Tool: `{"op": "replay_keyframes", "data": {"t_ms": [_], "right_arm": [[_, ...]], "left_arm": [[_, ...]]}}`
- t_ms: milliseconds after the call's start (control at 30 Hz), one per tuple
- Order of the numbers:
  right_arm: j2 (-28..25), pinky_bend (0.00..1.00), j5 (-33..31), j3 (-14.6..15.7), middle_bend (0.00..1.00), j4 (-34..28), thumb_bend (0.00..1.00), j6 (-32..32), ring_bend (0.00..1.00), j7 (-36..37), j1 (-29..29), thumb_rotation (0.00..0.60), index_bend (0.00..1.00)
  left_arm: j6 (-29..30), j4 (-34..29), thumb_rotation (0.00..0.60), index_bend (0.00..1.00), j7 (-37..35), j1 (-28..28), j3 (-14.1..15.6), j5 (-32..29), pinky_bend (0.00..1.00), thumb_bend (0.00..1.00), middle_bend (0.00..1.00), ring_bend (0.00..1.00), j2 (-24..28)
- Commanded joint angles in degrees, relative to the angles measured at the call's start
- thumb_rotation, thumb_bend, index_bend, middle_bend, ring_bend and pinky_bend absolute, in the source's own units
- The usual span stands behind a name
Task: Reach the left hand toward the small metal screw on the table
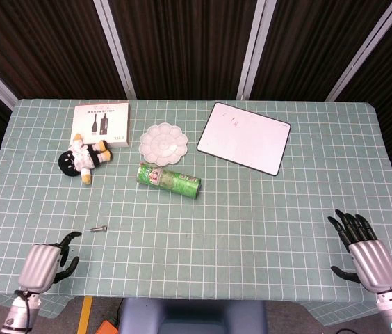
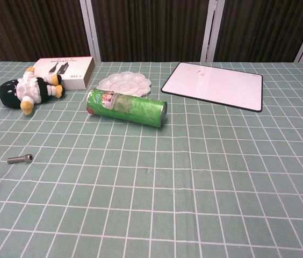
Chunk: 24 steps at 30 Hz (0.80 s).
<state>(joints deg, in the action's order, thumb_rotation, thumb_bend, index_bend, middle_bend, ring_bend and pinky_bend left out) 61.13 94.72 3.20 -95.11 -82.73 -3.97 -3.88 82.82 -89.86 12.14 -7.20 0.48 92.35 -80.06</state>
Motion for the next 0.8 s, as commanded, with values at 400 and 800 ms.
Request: {"op": "replay_keyframes", "data": {"t_ms": [400,800], "right_arm": [[-0.7,0.0,-0.1,0.4,0.0,-0.3,0.17,0.7,0.0,0.5,-0.1,0.6,0.0],[-0.7,0.0,-0.4,0.2,0.0,-0.2,0.17,1.0,0.0,0.6,-0.2,0.6,0.0]], "left_arm": [[-7.5,18.3,0.6,0.41,4.2,-5.9,-6.3,-10.0,1.0,0.39,1.0,1.0,-17.7],[-8.1,24.8,0.6,0.43,3.7,-6.9,-7.4,-12.8,1.0,0.39,1.0,1.0,-20.5]]}}
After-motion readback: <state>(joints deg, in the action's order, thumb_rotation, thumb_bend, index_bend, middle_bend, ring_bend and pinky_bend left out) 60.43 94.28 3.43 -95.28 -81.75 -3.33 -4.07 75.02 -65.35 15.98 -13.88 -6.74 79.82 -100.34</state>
